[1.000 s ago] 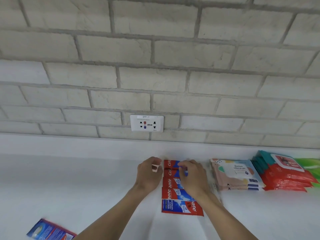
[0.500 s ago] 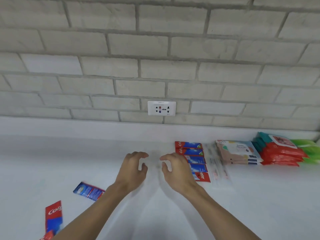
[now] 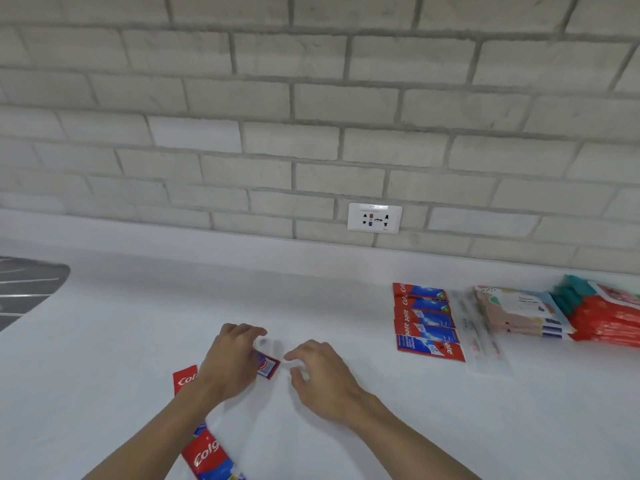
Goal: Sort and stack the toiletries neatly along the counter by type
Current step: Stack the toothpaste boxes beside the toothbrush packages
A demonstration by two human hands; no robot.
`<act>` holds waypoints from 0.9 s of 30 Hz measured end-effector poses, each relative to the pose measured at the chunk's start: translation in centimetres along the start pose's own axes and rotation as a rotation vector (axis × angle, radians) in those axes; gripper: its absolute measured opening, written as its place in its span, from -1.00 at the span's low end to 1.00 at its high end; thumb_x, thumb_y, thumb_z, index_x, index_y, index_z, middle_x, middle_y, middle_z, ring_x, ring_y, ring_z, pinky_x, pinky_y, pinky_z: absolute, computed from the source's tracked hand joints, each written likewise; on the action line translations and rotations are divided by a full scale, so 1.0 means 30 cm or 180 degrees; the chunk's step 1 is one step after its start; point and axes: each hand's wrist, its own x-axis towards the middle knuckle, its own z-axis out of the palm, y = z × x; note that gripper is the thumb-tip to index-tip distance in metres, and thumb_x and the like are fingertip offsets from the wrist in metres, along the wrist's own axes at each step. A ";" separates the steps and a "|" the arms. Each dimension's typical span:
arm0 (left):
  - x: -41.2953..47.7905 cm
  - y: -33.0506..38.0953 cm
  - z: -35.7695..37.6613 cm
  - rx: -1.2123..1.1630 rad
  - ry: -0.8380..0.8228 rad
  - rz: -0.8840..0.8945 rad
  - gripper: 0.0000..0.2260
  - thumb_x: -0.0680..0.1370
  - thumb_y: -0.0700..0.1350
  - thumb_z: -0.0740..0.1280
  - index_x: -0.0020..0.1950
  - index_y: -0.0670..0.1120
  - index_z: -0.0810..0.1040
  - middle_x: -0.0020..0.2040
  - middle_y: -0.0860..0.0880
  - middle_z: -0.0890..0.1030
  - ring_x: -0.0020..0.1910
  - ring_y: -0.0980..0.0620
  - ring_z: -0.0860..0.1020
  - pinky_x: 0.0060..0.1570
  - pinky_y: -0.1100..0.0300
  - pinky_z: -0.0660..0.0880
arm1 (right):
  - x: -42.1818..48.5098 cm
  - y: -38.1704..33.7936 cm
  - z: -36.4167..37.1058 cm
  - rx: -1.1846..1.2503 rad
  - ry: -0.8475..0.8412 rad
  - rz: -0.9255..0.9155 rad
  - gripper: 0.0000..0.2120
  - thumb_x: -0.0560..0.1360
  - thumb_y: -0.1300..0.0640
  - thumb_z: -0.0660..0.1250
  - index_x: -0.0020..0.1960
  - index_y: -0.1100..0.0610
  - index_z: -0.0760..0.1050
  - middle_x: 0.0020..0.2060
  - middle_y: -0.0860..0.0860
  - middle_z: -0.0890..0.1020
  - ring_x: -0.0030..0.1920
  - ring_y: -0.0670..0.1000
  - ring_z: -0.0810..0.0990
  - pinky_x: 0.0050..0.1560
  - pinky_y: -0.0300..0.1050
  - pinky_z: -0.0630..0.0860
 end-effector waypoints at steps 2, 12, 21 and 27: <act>-0.008 -0.053 -0.003 -0.0022 -0.0133 -0.0090 -0.55 0.55 -0.25 0.26 0.43 0.00 0.38 0.40 0.01 0.42 0.37 -0.05 0.29 0.33 0.12 0.35 | 0.013 -0.028 0.043 -0.0089 -0.0174 -0.0060 -0.65 0.59 0.11 0.19 0.36 0.03 0.45 0.26 -0.02 0.48 0.24 0.06 0.42 0.26 -0.10 0.42; 0.000 -0.203 0.006 0.0018 -0.0328 -0.0291 -0.71 0.52 -0.22 0.32 0.23 -0.03 0.55 0.14 -0.06 0.56 0.09 -0.03 0.49 0.14 0.17 0.46 | 0.061 -0.047 0.159 -0.0766 -0.0441 -0.0371 -0.60 0.59 0.07 0.18 0.41 0.13 0.35 0.31 0.04 0.44 0.25 0.13 0.34 0.29 0.03 0.35; 0.015 -0.153 -0.007 -0.0350 -0.0262 -0.0573 -0.83 0.58 -0.20 0.26 0.11 -0.14 0.61 0.08 -0.08 0.63 -0.03 0.10 0.51 -0.05 0.35 0.46 | 0.037 -0.047 0.144 -0.0668 -0.0174 -0.0039 -0.63 0.57 -0.04 0.25 0.29 0.13 0.46 0.17 0.05 0.56 0.18 0.06 0.41 0.11 -0.05 0.43; 0.037 -0.074 -0.044 -0.0796 -0.0257 -0.0839 -0.84 0.47 -0.26 0.31 -0.09 -0.15 0.69 -0.12 -0.04 0.67 -0.10 0.06 0.58 -0.23 0.43 0.41 | 0.001 -0.025 0.121 -0.0585 0.0049 0.0109 -0.70 0.56 0.15 0.13 0.24 0.12 0.49 0.10 0.03 0.57 0.13 0.07 0.44 -0.02 -0.05 0.42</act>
